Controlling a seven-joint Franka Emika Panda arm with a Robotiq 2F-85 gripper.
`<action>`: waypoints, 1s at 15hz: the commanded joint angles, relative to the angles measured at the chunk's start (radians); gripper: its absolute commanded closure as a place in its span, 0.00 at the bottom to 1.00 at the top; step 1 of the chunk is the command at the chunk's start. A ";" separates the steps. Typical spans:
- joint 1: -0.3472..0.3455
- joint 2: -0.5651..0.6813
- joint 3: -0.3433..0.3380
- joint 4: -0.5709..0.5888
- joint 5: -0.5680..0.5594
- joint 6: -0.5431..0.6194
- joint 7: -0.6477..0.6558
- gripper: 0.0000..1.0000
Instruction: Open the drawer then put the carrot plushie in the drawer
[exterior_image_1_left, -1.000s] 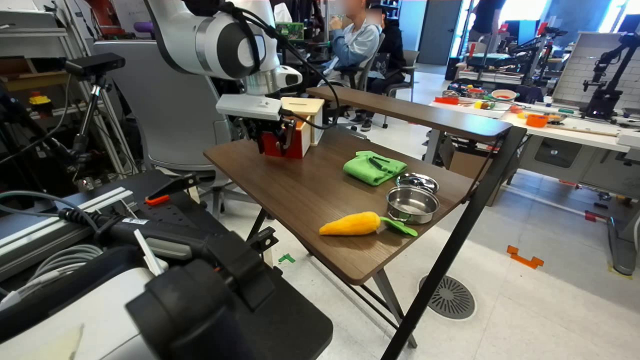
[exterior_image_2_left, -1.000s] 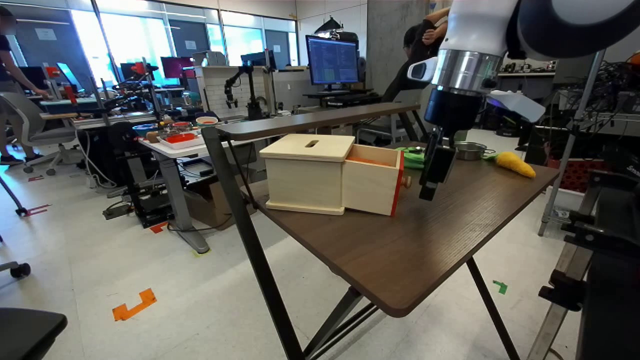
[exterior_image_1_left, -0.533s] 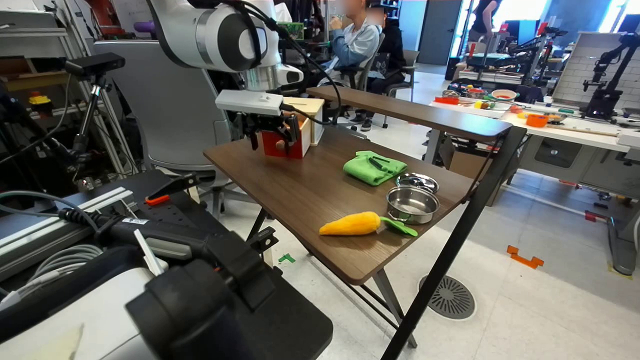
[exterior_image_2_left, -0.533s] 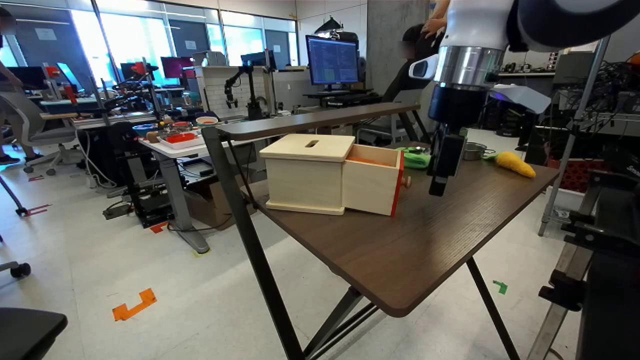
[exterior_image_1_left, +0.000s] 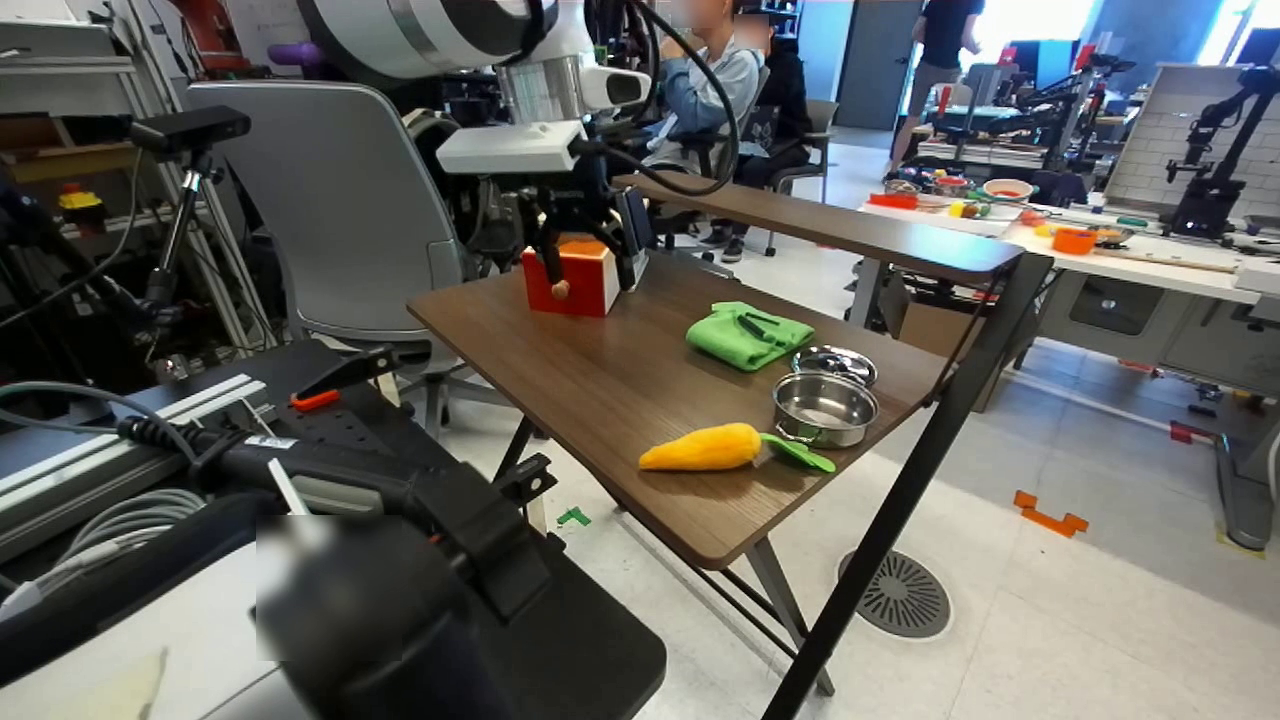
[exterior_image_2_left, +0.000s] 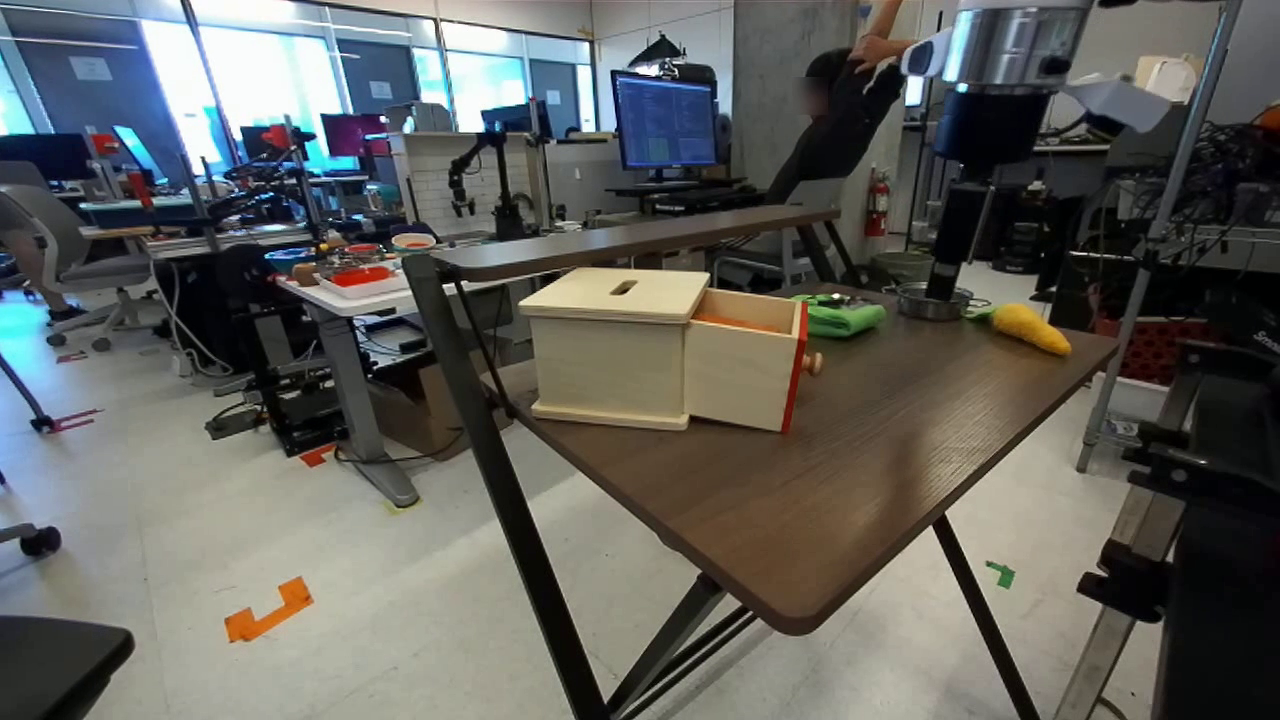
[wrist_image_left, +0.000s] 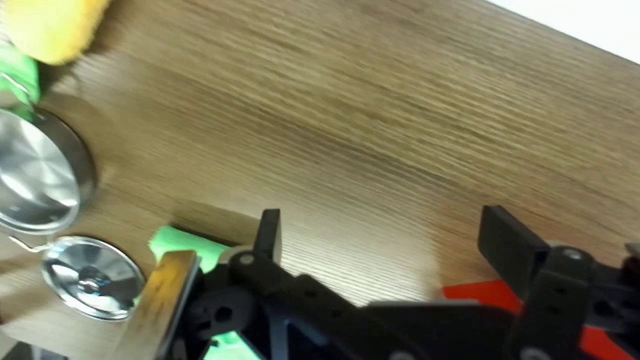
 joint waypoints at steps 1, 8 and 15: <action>0.077 -0.102 -0.142 -0.104 -0.164 -0.056 0.258 0.00; 0.006 -0.103 -0.213 -0.170 -0.215 -0.101 0.566 0.00; -0.065 -0.052 -0.289 -0.132 -0.242 -0.035 0.724 0.00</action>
